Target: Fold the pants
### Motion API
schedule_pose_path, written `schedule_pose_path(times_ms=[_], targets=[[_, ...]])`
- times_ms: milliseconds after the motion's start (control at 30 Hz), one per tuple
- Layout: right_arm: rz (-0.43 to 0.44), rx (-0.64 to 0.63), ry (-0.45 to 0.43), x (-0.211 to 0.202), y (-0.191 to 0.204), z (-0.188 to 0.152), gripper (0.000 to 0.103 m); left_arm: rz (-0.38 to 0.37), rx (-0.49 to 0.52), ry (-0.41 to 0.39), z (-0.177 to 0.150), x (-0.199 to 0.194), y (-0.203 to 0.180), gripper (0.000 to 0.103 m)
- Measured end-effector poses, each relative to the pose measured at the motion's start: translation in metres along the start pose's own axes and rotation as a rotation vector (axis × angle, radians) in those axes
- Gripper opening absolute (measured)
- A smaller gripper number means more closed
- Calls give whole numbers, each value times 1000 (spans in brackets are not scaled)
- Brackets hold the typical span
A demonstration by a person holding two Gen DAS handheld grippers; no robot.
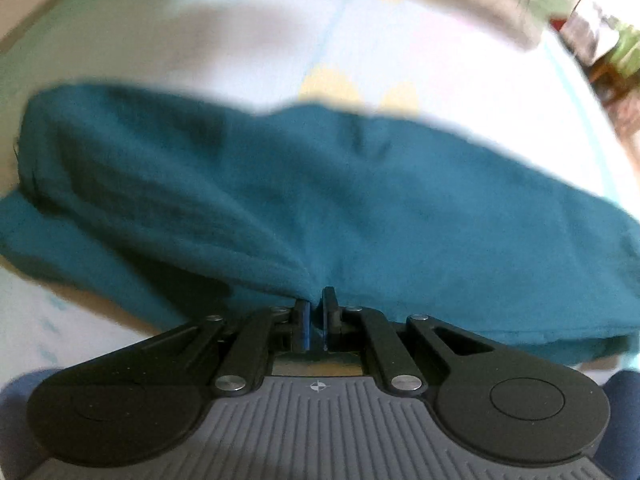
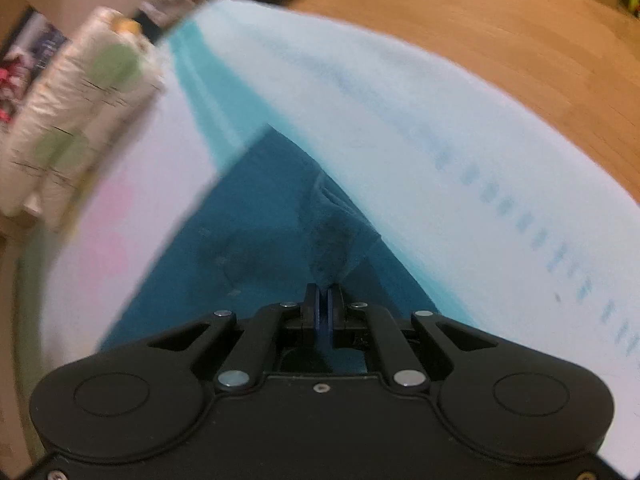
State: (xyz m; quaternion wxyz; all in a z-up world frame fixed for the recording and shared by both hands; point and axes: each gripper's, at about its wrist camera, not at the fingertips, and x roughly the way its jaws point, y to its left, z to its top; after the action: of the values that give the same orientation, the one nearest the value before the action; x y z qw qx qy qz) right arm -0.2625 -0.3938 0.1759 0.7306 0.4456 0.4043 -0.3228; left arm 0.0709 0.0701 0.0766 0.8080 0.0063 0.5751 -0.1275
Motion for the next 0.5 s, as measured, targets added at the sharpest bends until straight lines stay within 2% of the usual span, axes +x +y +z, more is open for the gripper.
schedule_pose_path(times_ms=[100, 267, 333, 400, 500], targets=[[-32, 61, 66, 23, -14, -5, 9, 16, -36, 47, -1, 17, 3, 6], [-3, 54, 40, 4, -14, -8, 9, 4, -29, 13, -1, 4, 1, 6], [-7, 59, 51, 6, -17, -6, 9, 19, -23, 32, -2, 5, 4, 10], [-27, 77, 82, 19, -16, -4, 14, 44, -34, 65, -3, 16, 5, 10], [-65, 87, 136, 38, -13, -6, 21, 79, 2, 31, -6, 12, -5, 10]])
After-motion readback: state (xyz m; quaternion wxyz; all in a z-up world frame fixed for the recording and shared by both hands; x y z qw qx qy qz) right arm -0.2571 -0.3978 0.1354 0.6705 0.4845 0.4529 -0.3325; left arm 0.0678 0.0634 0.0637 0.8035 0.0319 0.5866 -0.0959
